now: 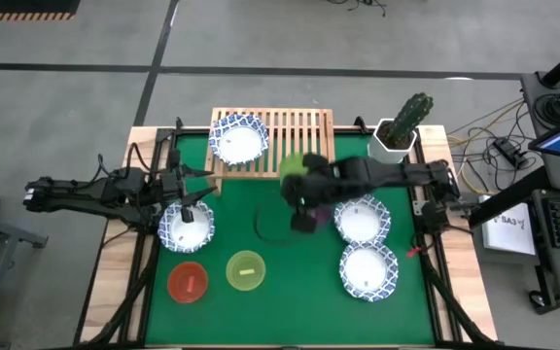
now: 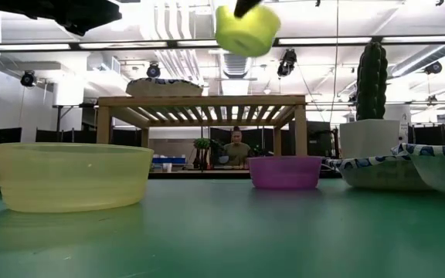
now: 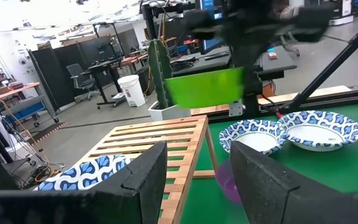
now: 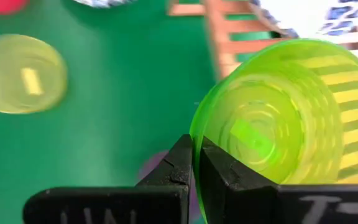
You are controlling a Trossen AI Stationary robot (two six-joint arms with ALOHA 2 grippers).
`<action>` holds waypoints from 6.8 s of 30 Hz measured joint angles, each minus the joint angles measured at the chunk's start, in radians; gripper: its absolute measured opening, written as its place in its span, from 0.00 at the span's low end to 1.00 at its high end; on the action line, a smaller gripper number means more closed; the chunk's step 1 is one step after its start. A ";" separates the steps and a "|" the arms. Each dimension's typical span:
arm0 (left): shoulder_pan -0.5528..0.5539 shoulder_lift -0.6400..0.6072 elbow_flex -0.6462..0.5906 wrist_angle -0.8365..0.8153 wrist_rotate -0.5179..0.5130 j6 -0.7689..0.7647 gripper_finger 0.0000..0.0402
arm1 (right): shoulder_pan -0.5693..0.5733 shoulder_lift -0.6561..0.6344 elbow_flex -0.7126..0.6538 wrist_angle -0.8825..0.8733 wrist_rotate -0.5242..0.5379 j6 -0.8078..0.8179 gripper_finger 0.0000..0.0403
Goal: Place and stack bowls onto a shelf
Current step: Put the green bowl on the shelf, then stack the purple bowl on top of the green bowl on the shelf
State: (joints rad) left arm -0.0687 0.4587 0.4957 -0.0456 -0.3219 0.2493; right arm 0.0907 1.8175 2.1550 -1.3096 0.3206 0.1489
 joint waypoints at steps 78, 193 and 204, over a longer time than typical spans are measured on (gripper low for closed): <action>0.000 0.000 -0.001 0.002 0.000 0.004 0.40 | 0.093 0.165 0.003 -0.056 -0.345 0.140 0.27; 0.000 0.000 -0.001 0.000 -0.001 0.004 0.40 | 0.071 -0.024 -0.462 0.646 -0.270 -0.109 0.02; 0.000 0.000 -0.001 -0.001 0.000 0.004 0.40 | 0.018 -0.024 -0.092 0.286 0.069 -0.293 0.02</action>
State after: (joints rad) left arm -0.0685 0.4591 0.4950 -0.0463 -0.3222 0.2534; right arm 0.1085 1.7935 2.0632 -1.0234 0.3893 -0.1438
